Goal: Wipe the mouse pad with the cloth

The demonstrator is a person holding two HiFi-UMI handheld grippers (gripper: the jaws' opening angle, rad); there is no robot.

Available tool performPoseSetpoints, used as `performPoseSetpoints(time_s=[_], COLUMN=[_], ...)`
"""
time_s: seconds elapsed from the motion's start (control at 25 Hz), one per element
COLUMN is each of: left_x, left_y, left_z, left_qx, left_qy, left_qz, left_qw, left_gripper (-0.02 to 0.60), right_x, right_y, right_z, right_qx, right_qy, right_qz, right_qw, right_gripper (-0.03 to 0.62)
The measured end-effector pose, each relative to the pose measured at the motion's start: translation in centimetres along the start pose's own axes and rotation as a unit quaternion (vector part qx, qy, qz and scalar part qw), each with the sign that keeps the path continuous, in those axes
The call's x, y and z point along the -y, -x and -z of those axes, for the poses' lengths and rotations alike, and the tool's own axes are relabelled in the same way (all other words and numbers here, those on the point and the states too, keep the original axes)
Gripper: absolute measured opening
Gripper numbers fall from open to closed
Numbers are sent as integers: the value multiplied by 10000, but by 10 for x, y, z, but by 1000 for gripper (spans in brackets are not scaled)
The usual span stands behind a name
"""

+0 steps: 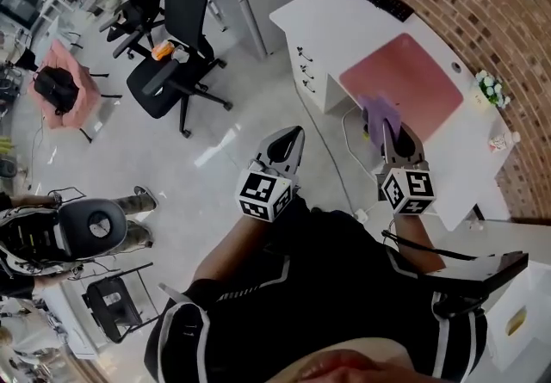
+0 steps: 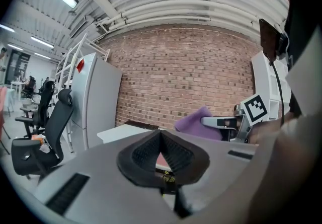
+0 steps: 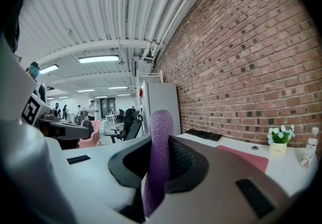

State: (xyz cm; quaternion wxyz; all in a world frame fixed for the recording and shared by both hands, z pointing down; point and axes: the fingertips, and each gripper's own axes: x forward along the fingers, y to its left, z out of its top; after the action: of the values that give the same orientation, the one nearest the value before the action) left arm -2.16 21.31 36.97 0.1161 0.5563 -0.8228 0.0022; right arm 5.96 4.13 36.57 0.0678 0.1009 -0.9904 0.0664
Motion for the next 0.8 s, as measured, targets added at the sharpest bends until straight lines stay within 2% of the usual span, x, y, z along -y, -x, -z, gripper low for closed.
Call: performPoseSetpoints(time_s=[0.28,0.52,0.8], left_x=[-37,-65,-88], left_y=[-40,-101,-167], left_z=[3,-16,-19], left_qx=[-128,-88,-298], left_qy=[99,-183,-300], left_qz=[412,982,1604], left_qw=[9990,9950,9862], left_gripper=[3,3,3], right_x=[3,18,45], right_y=[-39,-73,-118], right_z=[0,-11,-3], right_qx=[62,214,157], right_qy=[-132,-187,-496], right_qz=[329,706,1197], right_qw=[9994,9971,9915], right_gripper=[58,59,60])
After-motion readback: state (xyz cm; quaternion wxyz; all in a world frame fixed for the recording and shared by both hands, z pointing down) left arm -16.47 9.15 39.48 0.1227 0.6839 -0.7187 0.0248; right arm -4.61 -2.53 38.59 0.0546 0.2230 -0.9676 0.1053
